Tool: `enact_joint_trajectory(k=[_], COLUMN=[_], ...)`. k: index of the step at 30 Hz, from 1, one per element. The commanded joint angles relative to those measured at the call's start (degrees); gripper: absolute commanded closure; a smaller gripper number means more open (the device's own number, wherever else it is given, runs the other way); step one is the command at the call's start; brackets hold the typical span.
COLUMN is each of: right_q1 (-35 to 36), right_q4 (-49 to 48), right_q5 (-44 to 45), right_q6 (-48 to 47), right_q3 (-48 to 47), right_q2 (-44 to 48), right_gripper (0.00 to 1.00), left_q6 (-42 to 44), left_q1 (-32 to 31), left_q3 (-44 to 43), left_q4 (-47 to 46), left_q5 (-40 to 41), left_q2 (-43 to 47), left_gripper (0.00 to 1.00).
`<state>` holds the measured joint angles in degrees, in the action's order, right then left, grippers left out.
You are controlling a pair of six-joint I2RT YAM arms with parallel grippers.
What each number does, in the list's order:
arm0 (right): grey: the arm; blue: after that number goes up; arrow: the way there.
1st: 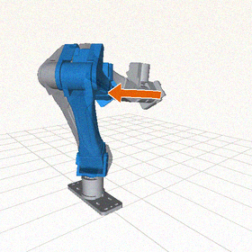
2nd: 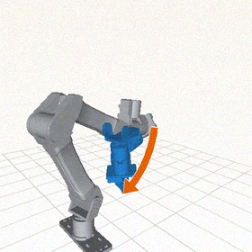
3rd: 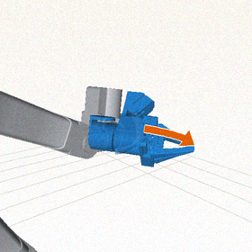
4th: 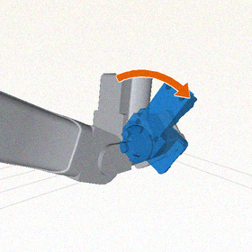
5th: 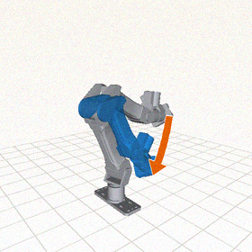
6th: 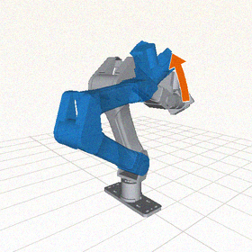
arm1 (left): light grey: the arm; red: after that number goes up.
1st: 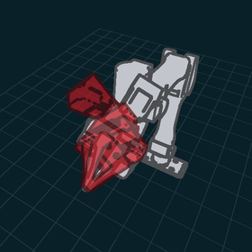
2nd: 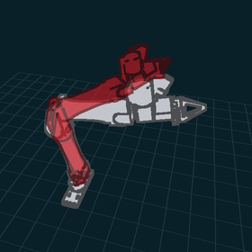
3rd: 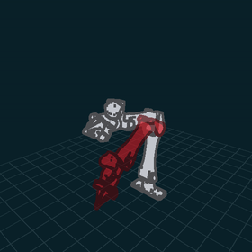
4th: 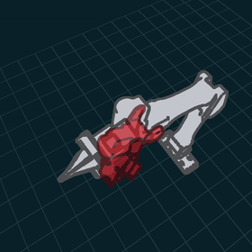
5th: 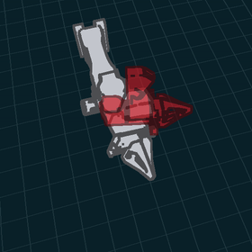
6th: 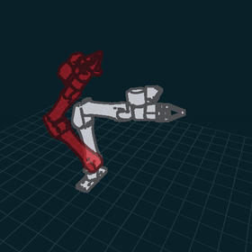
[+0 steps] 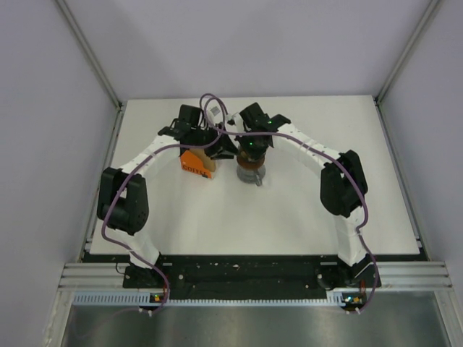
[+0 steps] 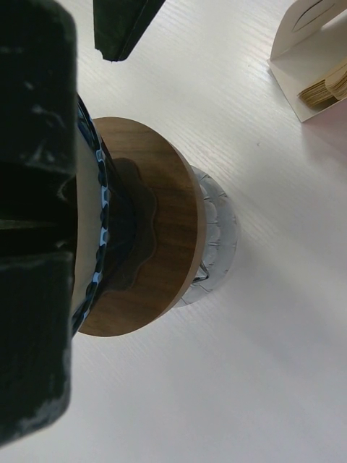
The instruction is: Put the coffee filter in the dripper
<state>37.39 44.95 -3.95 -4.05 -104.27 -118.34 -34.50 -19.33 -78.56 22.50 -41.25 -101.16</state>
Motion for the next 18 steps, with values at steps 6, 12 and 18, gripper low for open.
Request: enact_joint_trajectory(k=[6, 12, 18], right_q1=[1.6, 2.1, 2.5], right_q4=[0.8, 0.8, 0.8], right_q5=[-1.3, -1.2, -1.2], right_q6=[-1.1, -1.4, -2.1], right_q3=[1.7, 1.3, 0.8], right_q2=[-0.7, -0.5, 0.5], right_gripper=[1.00, 1.00, 1.00], left_q6=[-0.7, 0.1, 0.7], left_q1=[0.0, -0.2, -0.3], left_q3=[-2.9, -3.3, -3.4], left_q4=[-4.8, -4.5, -4.1], left_q5=[-1.4, 0.8, 2.1], left_q2=[2.9, 0.7, -0.6], left_gripper=[0.52, 0.58, 0.70])
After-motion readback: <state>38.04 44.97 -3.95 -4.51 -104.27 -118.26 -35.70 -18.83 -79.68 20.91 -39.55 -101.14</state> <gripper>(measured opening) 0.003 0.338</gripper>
